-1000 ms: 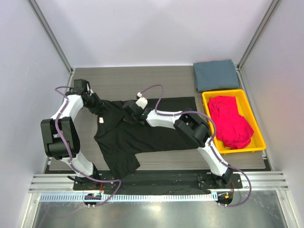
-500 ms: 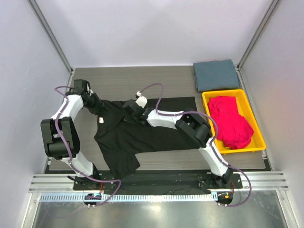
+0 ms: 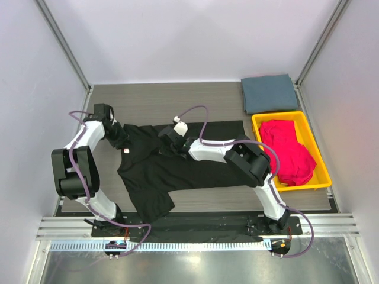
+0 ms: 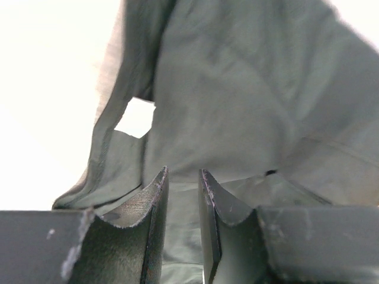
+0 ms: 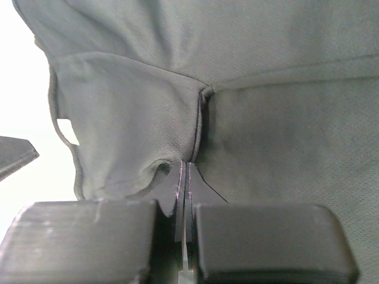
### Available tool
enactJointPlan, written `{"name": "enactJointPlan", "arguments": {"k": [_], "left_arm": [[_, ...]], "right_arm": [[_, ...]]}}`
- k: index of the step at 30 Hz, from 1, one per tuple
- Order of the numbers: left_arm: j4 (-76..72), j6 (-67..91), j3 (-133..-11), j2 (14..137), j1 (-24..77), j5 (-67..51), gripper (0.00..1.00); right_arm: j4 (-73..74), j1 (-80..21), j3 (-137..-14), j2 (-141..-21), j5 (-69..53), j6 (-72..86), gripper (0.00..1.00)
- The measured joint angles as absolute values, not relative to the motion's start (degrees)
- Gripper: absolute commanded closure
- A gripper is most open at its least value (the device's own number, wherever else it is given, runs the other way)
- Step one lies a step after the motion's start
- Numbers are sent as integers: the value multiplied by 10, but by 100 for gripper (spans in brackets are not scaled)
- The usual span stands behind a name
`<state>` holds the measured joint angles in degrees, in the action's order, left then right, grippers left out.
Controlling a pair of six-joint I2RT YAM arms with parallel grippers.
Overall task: Fold and stack the t-shirts
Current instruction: Fold the tshirt
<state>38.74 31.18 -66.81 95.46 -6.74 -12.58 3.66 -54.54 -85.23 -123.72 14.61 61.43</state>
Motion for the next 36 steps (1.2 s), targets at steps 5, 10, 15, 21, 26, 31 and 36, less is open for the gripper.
{"name": "enactJointPlan", "arguments": {"k": [5, 10, 15, 21, 26, 31, 36], "left_arm": [[398, 310, -616, 942, -67, -115, 73], [401, 311, -585, 927, -67, -109, 73], [401, 315, -555, 903, -66, -104, 72], [394, 327, -548, 905, -65, -101, 71], [382, 332, -547, 920, -65, -103, 72], [379, 341, -546, 933, -65, -101, 71], [368, 345, -546, 939, -65, -100, 79]], "right_arm": [[11, -545, -816, -1227, 134, 611, 99], [-12, -545, -797, -1213, 114, 605, 99], [-43, -545, -780, -1204, 96, 603, 99], [-63, -542, -760, -1204, 79, 603, 99], [-75, -537, -750, -1204, 69, 603, 99], [-89, -536, -749, -1204, 59, 603, 99], [-100, -535, -741, -1202, 53, 604, 99]]}}
